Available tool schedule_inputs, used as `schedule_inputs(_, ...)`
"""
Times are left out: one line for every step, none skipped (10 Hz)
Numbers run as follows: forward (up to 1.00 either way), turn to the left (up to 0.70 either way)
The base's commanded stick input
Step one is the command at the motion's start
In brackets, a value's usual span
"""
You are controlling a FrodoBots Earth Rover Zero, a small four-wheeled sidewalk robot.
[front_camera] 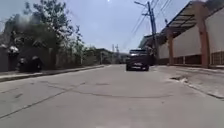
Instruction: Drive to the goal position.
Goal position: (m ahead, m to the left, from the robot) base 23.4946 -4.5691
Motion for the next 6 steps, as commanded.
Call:
schedule_inputs(1.00,0.00)
schedule_inputs(1.00,0.00)
schedule_inputs(1.00,0.00)
schedule_inputs(1.00,0.00)
schedule_inputs(1.00,0.00)
schedule_inputs(1.00,0.00)
